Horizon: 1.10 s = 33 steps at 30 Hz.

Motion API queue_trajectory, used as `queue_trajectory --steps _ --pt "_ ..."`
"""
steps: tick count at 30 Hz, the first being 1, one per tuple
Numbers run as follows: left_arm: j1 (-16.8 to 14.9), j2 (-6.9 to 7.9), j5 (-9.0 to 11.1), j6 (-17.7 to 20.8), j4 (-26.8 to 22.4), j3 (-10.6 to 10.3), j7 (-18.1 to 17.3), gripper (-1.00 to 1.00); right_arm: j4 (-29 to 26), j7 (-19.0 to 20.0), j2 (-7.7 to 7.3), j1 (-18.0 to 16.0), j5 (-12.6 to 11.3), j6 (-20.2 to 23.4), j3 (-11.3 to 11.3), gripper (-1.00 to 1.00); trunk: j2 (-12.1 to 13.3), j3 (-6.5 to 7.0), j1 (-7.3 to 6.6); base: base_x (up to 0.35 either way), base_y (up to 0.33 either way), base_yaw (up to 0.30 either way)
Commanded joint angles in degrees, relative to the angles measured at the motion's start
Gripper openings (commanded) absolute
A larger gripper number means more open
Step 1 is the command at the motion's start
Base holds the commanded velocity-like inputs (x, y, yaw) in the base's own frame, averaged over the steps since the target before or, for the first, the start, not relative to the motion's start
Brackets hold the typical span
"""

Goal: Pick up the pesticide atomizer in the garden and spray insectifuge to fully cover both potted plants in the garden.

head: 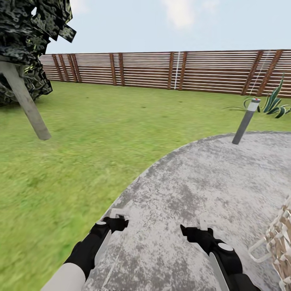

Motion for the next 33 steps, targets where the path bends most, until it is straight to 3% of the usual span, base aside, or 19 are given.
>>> queue_trajectory --steps 1,13,33 --pt "-0.03 0.00 0.03 0.29 -0.06 -0.06 0.03 1.00 -0.08 -0.05 0.01 -0.01 -0.46 0.29 -0.05 1.00 -0.02 -0.08 -0.01 0.000 0.000 0.276" --pt "0.03 0.00 0.02 0.29 -0.06 0.00 -0.04 1.00 -0.08 -0.05 0.02 0.01 -0.46 0.28 -0.05 1.00 -0.02 -0.42 -0.01 0.008 0.005 0.276" --pt "0.06 0.00 0.08 0.29 -0.06 -0.04 0.03 1.00 -0.08 -0.05 0.01 -0.01 -0.46 0.27 -0.05 1.00 -0.02 -1.01 -0.01 0.160 0.136 0.276"
